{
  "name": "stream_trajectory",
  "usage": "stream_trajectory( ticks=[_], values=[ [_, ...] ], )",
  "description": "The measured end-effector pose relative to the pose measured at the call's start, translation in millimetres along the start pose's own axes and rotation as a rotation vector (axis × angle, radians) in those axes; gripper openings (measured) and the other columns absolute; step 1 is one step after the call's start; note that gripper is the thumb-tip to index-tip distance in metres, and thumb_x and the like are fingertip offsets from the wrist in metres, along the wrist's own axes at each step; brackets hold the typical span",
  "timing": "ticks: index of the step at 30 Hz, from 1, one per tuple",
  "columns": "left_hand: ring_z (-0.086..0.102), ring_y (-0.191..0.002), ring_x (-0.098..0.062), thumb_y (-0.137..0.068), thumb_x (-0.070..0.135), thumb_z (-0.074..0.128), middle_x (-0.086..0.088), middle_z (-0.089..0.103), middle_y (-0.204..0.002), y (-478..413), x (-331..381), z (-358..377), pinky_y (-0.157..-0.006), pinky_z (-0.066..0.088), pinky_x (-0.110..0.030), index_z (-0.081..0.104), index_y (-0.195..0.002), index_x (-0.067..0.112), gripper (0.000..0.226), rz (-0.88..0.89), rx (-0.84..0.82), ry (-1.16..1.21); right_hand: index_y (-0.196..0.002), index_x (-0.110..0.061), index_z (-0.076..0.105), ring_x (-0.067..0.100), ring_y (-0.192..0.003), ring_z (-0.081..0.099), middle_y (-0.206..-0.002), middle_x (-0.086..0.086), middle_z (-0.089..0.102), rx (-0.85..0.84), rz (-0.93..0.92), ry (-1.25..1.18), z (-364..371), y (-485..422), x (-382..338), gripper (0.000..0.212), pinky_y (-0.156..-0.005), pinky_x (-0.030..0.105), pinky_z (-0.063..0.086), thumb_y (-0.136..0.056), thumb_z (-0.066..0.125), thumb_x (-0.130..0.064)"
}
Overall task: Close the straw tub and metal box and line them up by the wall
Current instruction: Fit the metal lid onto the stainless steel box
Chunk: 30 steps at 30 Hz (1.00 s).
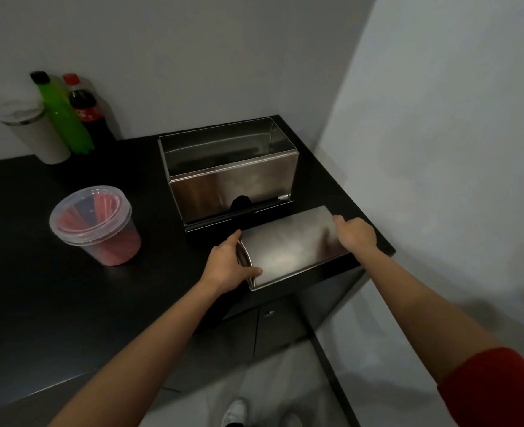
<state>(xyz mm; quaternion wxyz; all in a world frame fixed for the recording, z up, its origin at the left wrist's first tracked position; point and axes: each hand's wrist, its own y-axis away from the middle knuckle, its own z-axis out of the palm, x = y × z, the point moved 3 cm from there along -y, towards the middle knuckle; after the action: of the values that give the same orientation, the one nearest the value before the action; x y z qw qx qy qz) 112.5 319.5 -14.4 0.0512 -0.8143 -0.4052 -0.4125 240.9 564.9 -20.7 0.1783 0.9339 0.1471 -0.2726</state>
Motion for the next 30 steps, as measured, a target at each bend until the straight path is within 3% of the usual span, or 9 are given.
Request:
stream_trajectory(
  ticks=[8, 13, 17, 22, 25, 27, 30],
  values=[
    [0.051, -0.124, -0.029, -0.067, 0.028, 0.083, -0.011, 0.045, -0.144, -4, -3, 2, -0.103, 0.044, -0.04, 0.018, -0.15, 0.018, 0.106, -0.019, 0.004, 0.005, -0.12, 0.003, 0.053, 0.037, -0.107, 0.051, -0.118, 0.021, 0.056, -0.071, 0.161, -0.33, -8, -7, 3, 0.054, -0.088, 0.037, 0.041, -0.086, 0.05, -0.039],
    [0.051, -0.123, -0.028, -0.066, 0.027, 0.084, -0.009, 0.042, -0.147, -6, -6, 1, -0.103, 0.044, -0.037, 0.017, -0.15, 0.02, 0.108, -0.021, 0.004, 0.029, -0.101, 0.0, 0.056, 0.026, -0.077, 0.051, -0.098, 0.016, 0.056, -0.151, 0.196, -0.463, -11, -10, 3, 0.038, -0.072, 0.033, 0.039, -0.085, 0.054, -0.035],
    [0.052, -0.121, -0.028, -0.066, 0.028, 0.085, -0.008, 0.042, -0.147, -8, -8, 1, -0.102, 0.044, -0.037, 0.02, -0.15, 0.022, 0.106, -0.03, 0.02, 0.06, -0.119, 0.003, 0.051, 0.029, -0.096, 0.055, -0.106, 0.012, 0.055, -0.201, 0.18, -0.456, -7, -9, 8, 0.06, -0.082, 0.035, 0.044, -0.081, 0.064, -0.042],
    [0.053, -0.121, -0.026, -0.068, 0.03, 0.083, -0.006, 0.046, -0.143, -8, -9, 4, -0.103, 0.044, -0.038, 0.029, -0.147, 0.019, 0.096, -0.026, 0.096, 0.157, -0.081, -0.006, 0.06, 0.018, -0.076, 0.058, -0.085, 0.006, 0.063, -0.265, 0.07, -0.432, -7, -2, 6, 0.05, -0.061, 0.027, 0.042, -0.069, 0.074, -0.052],
    [0.052, -0.121, -0.023, -0.07, 0.031, 0.082, -0.004, 0.048, -0.141, -7, -10, 4, -0.103, 0.043, -0.035, 0.032, -0.145, 0.018, 0.091, -0.022, 0.137, 0.219, -0.087, -0.007, 0.065, 0.025, -0.085, 0.067, -0.093, 0.012, 0.07, -0.354, 0.055, -0.616, -7, 0, 9, 0.044, -0.072, 0.035, 0.055, -0.064, 0.081, -0.042],
    [0.053, -0.12, -0.022, -0.072, 0.031, 0.08, -0.003, 0.049, -0.141, -8, -12, 3, -0.101, 0.044, -0.033, 0.033, -0.144, 0.016, 0.087, -0.032, 0.159, 0.263, -0.09, -0.007, 0.065, 0.027, -0.088, 0.068, -0.094, 0.013, 0.071, -0.385, 0.046, -0.69, -8, 1, 11, 0.047, -0.081, 0.04, 0.056, -0.061, 0.082, -0.04],
    [0.057, -0.112, -0.021, -0.078, 0.036, 0.074, -0.004, 0.052, -0.136, -8, -15, 2, -0.087, 0.048, -0.027, 0.035, -0.142, 0.015, 0.078, -0.076, 0.22, 0.343, -0.095, -0.006, 0.065, 0.024, -0.079, 0.071, -0.088, 0.009, 0.074, -0.428, 0.028, -0.725, -7, 4, 15, 0.062, -0.067, 0.034, 0.058, -0.051, 0.084, -0.045]
  ],
)
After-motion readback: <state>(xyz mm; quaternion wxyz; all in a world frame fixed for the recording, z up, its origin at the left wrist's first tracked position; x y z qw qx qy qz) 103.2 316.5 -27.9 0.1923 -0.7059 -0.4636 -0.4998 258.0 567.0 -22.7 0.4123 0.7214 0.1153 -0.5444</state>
